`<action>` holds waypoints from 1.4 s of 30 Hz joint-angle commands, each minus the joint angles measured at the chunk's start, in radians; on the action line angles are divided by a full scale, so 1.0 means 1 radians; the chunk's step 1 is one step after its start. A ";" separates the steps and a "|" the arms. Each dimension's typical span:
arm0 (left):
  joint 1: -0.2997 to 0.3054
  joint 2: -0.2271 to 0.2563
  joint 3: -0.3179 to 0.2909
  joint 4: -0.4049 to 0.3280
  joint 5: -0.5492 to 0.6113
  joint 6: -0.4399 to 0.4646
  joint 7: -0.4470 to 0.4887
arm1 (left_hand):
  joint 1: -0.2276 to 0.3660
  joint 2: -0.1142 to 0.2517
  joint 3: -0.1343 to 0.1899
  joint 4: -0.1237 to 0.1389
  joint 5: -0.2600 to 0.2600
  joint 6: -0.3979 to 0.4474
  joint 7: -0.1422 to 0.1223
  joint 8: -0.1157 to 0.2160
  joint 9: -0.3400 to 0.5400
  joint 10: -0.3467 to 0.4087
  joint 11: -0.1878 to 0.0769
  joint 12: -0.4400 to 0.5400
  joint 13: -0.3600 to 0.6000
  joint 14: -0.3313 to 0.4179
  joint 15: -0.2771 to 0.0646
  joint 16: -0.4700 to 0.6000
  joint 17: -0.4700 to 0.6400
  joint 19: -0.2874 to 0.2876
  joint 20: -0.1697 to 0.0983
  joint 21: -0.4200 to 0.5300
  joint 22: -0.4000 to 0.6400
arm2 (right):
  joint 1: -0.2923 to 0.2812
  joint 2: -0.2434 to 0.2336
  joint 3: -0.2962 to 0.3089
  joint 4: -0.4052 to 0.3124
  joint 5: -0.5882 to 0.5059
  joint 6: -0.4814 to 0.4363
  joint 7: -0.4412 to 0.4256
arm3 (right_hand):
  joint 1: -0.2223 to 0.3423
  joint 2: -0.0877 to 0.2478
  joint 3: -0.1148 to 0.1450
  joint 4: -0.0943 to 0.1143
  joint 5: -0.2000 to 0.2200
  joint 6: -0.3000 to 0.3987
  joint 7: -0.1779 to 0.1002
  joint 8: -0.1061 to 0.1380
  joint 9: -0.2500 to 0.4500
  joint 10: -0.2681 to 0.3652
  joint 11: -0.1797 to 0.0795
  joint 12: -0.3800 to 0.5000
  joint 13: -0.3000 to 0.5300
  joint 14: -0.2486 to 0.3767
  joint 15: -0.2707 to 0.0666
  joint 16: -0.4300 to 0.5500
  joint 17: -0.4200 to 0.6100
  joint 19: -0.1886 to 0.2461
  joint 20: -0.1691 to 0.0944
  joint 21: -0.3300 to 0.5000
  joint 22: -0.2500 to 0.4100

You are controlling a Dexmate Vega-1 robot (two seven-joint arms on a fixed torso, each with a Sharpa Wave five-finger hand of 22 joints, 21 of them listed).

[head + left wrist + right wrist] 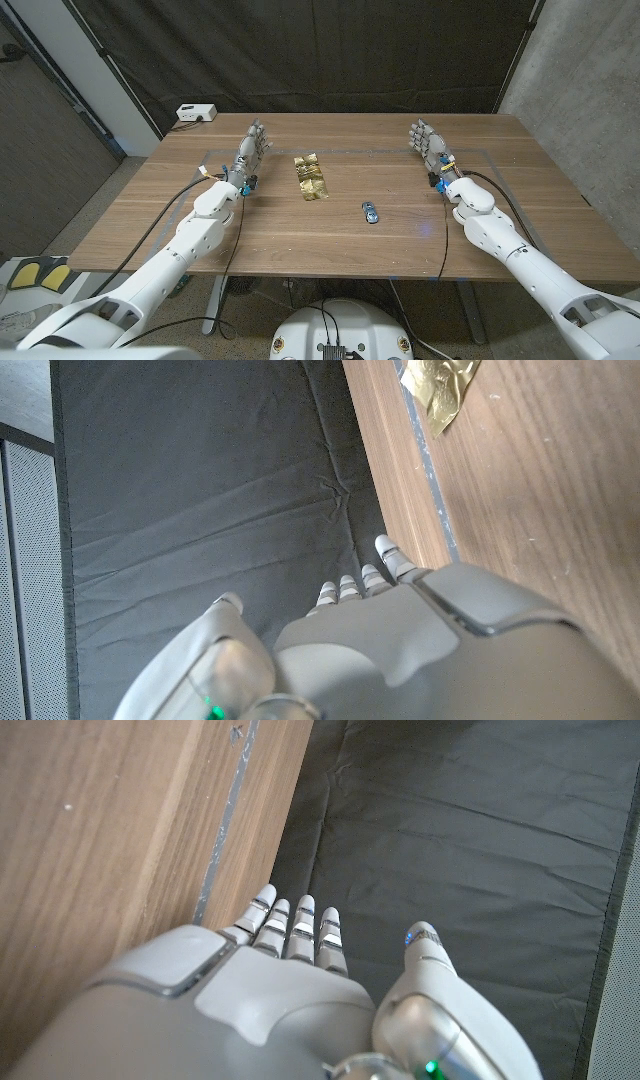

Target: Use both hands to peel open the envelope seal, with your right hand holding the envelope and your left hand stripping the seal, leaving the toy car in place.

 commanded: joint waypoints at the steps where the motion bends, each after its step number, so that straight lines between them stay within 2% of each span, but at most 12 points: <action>1: -0.029 -0.014 0.012 0.035 0.002 0.001 -0.022 | 0.006 0.027 0.006 0.002 0.004 -0.056 0.001 0.005 0.004 -0.041 0.002 0.004 0.002 -0.067 -0.040 0.005 0.002 -0.098 -0.014 0.004 0.002 | 0.015 -0.004 -0.009 0.005 -0.013 -0.017 -0.001 | 0.011 -0.002 0.005 -0.001 0.007 0.009 0.001 0.006 0.004 0.011 -0.001 0.006 0.004 0.006 -0.002 0.005 0.003 -0.006 0.001 0.003 0.001; 5: -0.033 -0.014 0.016 0.036 0.002 0.010 -0.024 | 0.006 0.027 0.006 0.001 0.004 -0.055 -0.001 0.005 0.004 -0.040 0.000 0.004 0.002 -0.068 -0.039 0.005 0.002 -0.097 -0.013 0.004 0.002 | 0.011 -0.011 -0.013 -0.005 -0.018 -0.034 -0.009 | 0.012 -0.002 0.006 -0.002 0.007 0.008 0.002 0.006 0.004 0.010 -0.002 0.005 0.004 0.006 -0.002 0.005 0.003 -0.006 0.001 0.002 0.001; 8: -0.035 -0.012 0.017 0.033 0.005 0.014 -0.021 | 0.005 0.025 0.005 0.001 0.004 -0.055 -0.008 0.005 0.004 -0.045 0.002 0.002 0.002 -0.070 -0.034 0.004 0.002 -0.102 0.008 0.001 0.002 | 0.007 -0.029 -0.022 -0.031 -0.050 -0.056 -0.042 | 0.013 -0.001 0.006 -0.003 0.007 0.007 0.002 0.006 0.004 0.009 -0.003 0.005 0.004 0.006 -0.002 0.005 0.003 -0.006 0.001 0.001 0.001; 10: -0.037 -0.013 0.017 0.032 0.007 0.012 -0.020 | 0.005 0.024 0.005 0.001 0.004 -0.054 -0.014 0.006 0.004 -0.046 0.007 0.002 0.002 -0.070 -0.019 0.004 0.002 -0.100 0.019 0.001 0.003 | 0.002 -0.048 -0.029 -0.064 -0.081 -0.088 -0.080 | 0.015 -0.001 0.007 -0.004 0.007 0.007 0.001 0.006 0.004 0.010 -0.004 0.005 0.004 0.006 -0.002 0.005 0.003 -0.006 0.002 0.000 0.001; 11: -0.036 -0.012 0.018 0.029 0.010 0.013 -0.016 | 0.005 0.024 0.004 0.001 0.004 -0.053 -0.017 0.006 0.004 -0.044 0.018 0.003 0.002 -0.069 -0.010 0.005 0.002 -0.098 0.019 0.001 0.003 | 0.002 -0.054 -0.033 -0.070 -0.093 -0.093 -0.085 | 0.017 -0.001 0.007 -0.005 0.008 0.006 0.000 0.006 0.004 0.009 -0.004 0.005 0.004 0.005 0.000 0.004 0.003 -0.007 0.006 -0.001 0.001; 14: -0.035 -0.009 0.017 0.024 0.010 0.018 -0.013 | 0.005 0.023 0.004 0.000 0.004 -0.048 -0.034 0.008 0.004 -0.042 0.022 0.004 0.002 -0.064 -0.003 0.007 0.002 -0.092 0.021 0.002 0.003 | -0.001 -0.059 -0.038 -0.086 -0.108 -0.103 -0.101 | 0.020 -0.001 0.008 -0.006 0.008 0.007 0.000 0.006 0.004 0.009 -0.005 0.005 0.004 0.004 0.006 0.004 0.003 -0.008 0.012 -0.003 0.001; 17: -0.033 -0.005 0.018 0.015 0.012 0.024 -0.009 | 0.004 0.023 0.003 0.000 0.004 -0.042 -0.047 0.009 0.005 -0.038 0.031 0.006 0.003 -0.054 0.016 0.010 0.003 -0.084 0.038 0.004 0.003 | -0.004 -0.073 -0.048 -0.108 -0.140 -0.116 -0.120 | 0.022 -0.001 0.008 -0.007 0.009 0.006 -0.002 0.006 0.004 0.009 -0.006 0.005 0.004 0.003 0.007 0.004 0.003 -0.009 0.017 -0.005 0.001; 20: -0.026 0.000 0.016 0.002 0.014 0.032 0.002 | 0.003 0.022 0.002 0.000 0.004 -0.026 -0.056 0.014 0.006 -0.023 0.037 0.012 0.003 -0.037 0.040 0.015 0.004 -0.065 0.092 0.009 0.005 | -0.007 -0.084 -0.058 -0.136 -0.165 -0.139 -0.141 | 0.024 -0.002 0.009 -0.008 0.009 0.006 -0.004 0.006 0.004 0.009 -0.006 0.006 0.004 0.006 0.008 0.005 0.003 -0.009 0.024 -0.007 0.001; 21: -0.024 0.002 0.015 -0.002 0.013 0.034 0.004 | 0.003 0.022 0.002 -0.001 0.004 -0.019 -0.059 0.015 0.006 -0.013 0.041 0.015 0.003 -0.033 0.043 0.015 0.005 -0.084 0.103 0.000 0.005 | -0.007 -0.089 -0.063 -0.143 -0.177 -0.145 -0.144 | 0.025 -0.002 0.009 -0.009 0.009 0.006 -0.004 0.006 0.004 0.010 -0.006 0.006 0.004 0.010 0.009 0.006 0.003 -0.008 0.033 -0.008 0.001; 27: -0.013 0.018 0.011 -0.028 0.016 0.048 0.014 | 0.003 0.021 0.002 -0.001 0.003 0.002 -0.067 0.020 0.007 0.017 0.053 0.025 0.004 -0.010 0.057 0.022 0.006 -0.084 0.107 -0.002 0.006 | -0.005 -0.107 -0.088 -0.188 -0.234 -0.187 -0.169 | 0.029 -0.003 0.009 -0.011 0.010 0.005 -0.010 0.007 0.004 0.012 -0.009 0.007 0.004 0.018 0.016 0.009 0.003 -0.007 0.055 -0.012 0.001; 42: 0.030 0.058 -0.006 -0.092 0.011 0.070 0.033 | 0.006 0.017 0.001 -0.004 0.001 0.024 -0.072 0.023 0.008 0.053 0.065 0.033 0.006 0.017 0.069 0.026 0.006 -0.071 0.122 -0.002 0.007 | -0.014 -0.121 -0.112 -0.251 -0.297 -0.212 -0.185 | 0.034 -0.002 0.010 -0.012 0.012 0.009 -0.020 0.009 0.004 0.027 -0.013 0.013 0.004 0.031 0.019 0.012 0.003 -0.004 0.057 -0.017 0.002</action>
